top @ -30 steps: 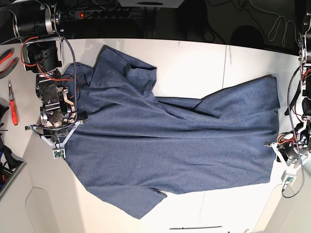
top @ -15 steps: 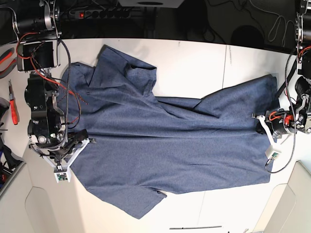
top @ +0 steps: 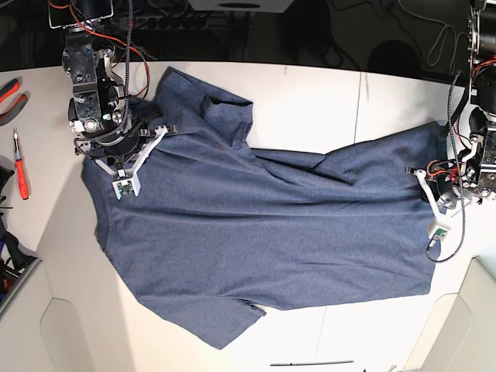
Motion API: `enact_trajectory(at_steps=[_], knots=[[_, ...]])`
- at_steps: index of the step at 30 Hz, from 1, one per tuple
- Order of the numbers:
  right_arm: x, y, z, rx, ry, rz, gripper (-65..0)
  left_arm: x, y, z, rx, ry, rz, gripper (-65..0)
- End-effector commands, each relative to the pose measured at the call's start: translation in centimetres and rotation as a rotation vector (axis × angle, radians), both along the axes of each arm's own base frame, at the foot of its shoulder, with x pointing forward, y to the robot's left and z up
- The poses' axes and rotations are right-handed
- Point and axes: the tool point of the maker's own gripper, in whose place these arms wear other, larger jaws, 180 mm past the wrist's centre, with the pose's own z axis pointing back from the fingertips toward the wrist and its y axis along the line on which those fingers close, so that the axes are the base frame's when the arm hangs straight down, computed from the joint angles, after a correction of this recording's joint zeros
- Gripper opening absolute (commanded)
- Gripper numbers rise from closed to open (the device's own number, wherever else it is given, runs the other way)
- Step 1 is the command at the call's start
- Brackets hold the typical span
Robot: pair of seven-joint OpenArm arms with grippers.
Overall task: Layout the t-shirt on the table in an organized manner, then fold the t-shirt properly
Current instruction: 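Pull the shirt taut with both grippers, stretching it apart, then lift the collar with the right gripper and drag it away from the left gripper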
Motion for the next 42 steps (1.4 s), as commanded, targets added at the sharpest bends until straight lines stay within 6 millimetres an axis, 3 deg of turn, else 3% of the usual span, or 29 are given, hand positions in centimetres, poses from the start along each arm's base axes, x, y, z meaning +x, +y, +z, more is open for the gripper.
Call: enact_trajectory(at_steps=[1, 6, 11, 19, 23, 24, 26, 28, 31, 34, 42], knots=[[-1.4, -0.9, -0.8, -0.041, 0.068, -0.006, -65.0, 1.3, 1.2, 1.5, 0.029, -0.051, 0.006, -65.0], [1.0, -1.7, 0.6, -0.048, -0.037, -0.023, -65.0, 2.7, 1.2, 1.2, 0.062, -0.103, -0.014, -65.0], [3.5, -2.7, 2.2, -0.067, -0.098, -0.053, -65.0, 4.8, 3.7, 1.7, 0.148, -0.163, 0.038, -65.0], [6.3, -2.8, 4.1, -0.066, -0.162, -0.061, -65.0, 9.1, 6.8, 7.8, 0.159, -0.35, 0.176, -65.0], [7.3, -2.5, 5.6, -0.06, -0.21, -0.054, -65.0, 10.3, 5.7, 10.6, 0.056, -0.395, 0.159, -65.0], [7.5, -2.2, 6.2, -0.056, -0.228, -0.045, -62.7, 10.5, 5.1, 11.1, 0.034, -0.388, 0.134, -60.6], [7.9, -1.5, 7.8, -0.046, -0.265, -0.013, -49.8, 10.8, 3.8, 11.9, -0.01, -0.371, 0.093, -50.2], [8.0, -0.5, 9.7, -0.021, -0.302, 0.015, -46.7, 11.0, 2.5, 12.5, -0.053, -0.36, 0.066, -42.5], [6.4, 1.3, 12.0, 0.039, -0.318, 0.049, -46.8, 10.9, 0.9, 12.9, -0.099, -0.345, 0.041, -40.6], [2.8, 2.5, 12.4, 0.069, -0.299, 0.085, -46.8, 10.1, -0.7, 12.7, -0.097, -0.345, -0.022, -40.6], [-7.8, 3.9, 8.7, 0.142, -0.101, 0.087, -46.8, 7.2, -5.7, 11.9, -0.063, -0.366, -0.185, -40.6]])
